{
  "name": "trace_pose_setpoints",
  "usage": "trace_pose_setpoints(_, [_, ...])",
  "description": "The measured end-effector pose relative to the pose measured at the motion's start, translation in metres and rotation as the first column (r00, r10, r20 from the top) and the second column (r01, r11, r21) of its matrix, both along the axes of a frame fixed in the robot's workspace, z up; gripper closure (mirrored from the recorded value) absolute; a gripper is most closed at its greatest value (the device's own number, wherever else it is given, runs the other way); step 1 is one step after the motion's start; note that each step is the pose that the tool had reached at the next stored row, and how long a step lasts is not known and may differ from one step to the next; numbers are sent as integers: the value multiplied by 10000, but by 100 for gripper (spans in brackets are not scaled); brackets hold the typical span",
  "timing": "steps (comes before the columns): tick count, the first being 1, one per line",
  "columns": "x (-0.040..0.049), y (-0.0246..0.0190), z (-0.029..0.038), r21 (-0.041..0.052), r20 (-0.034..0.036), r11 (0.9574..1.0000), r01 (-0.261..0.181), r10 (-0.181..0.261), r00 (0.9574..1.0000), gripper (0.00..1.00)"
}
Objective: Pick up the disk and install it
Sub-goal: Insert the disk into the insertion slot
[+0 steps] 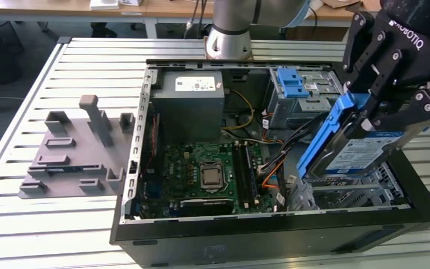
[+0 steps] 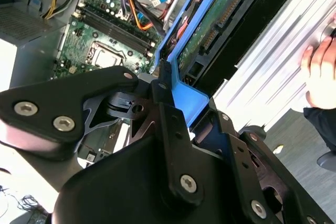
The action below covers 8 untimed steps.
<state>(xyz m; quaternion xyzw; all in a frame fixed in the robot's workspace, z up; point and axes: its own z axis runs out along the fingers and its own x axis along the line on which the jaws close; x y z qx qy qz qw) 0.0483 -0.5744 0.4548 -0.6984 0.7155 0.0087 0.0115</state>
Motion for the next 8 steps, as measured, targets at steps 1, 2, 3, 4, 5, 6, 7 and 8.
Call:
trace_pose_setpoints(1, [19, -1, -4, 0, 0, 10000, 0, 0, 10000, 64])
trace_pose_setpoints(2, [37, -2, -8, 1, 1, 10000, 0, 0, 10000, 64])
trace_pose_setpoints(3, [53, -2, -12, 1, 0, 10000, 0, 0, 10000, 64])
trace_pose_setpoints(4, [68, -3, -16, 1, 0, 10000, 0, 0, 10000, 64])
trace_pose_setpoints(5, [83, -3, -20, 0, 0, 10000, 0, 0, 10000, 64])
trace_pose_setpoints(6, [99, -4, -23, 0, 0, 10000, 0, 0, 10000, 64])
trace_pose_setpoints(7, [112, -5, -26, 0, 0, 10000, 0, 0, 10000, 64])
trace_pose_setpoints(8, [123, -5, -28, 0, 0, 10000, 0, 0, 10000, 64])
